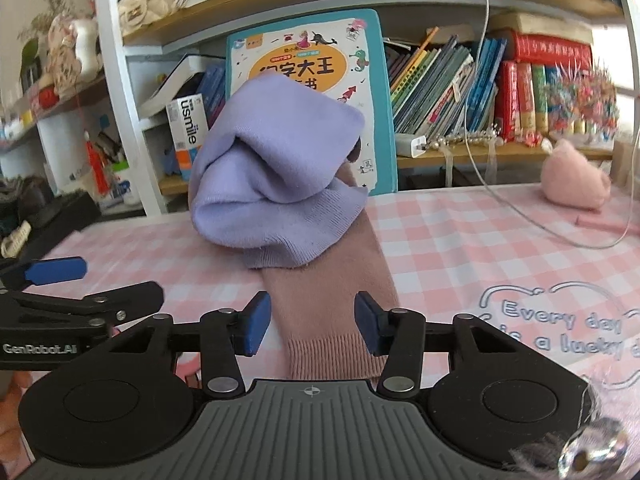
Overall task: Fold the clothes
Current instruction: 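Grasp the lavender sleeve with the left tool while the right tool grasps the pink body, then lift the sweatshirt with both tools and shake it open in the air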
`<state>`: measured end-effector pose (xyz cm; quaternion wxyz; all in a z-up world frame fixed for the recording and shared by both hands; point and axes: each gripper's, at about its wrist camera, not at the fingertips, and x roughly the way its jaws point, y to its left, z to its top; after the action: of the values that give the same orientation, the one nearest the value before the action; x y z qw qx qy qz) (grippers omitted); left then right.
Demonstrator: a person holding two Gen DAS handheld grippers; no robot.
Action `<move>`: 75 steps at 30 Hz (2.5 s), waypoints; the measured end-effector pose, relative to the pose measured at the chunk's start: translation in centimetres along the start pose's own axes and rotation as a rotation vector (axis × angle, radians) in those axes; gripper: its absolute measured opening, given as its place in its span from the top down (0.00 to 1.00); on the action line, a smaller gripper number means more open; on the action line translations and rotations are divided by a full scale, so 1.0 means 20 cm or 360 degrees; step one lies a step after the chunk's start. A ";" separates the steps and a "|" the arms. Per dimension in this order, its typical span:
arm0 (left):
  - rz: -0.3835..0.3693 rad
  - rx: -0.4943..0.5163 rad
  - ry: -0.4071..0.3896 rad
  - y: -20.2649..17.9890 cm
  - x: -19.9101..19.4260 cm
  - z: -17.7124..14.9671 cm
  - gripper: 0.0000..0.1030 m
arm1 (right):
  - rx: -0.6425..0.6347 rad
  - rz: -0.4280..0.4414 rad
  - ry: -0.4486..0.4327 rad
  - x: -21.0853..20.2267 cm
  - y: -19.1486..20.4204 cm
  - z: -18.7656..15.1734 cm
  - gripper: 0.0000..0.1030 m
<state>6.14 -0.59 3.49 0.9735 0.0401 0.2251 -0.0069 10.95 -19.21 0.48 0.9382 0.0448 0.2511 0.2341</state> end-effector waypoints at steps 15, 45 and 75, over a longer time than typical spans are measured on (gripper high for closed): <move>-0.0047 -0.0255 0.0087 0.01 0.46 0.16 0.85 | 0.0170 0.0133 0.0047 0.03 -0.06 -0.03 0.56; -0.0337 -0.0437 0.0006 0.35 -0.14 -0.10 0.57 | 0.0142 0.0379 0.0260 0.05 0.10 -0.08 0.40; -0.0629 -0.0735 -0.0017 0.51 -0.46 -0.26 0.96 | 0.1126 0.0919 0.0389 0.21 -0.09 -0.02 0.19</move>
<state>-4.04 9.99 3.61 0.9378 -0.2269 0.2190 -0.1450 14.71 -18.86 -2.17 0.7253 0.4018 0.4014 0.3890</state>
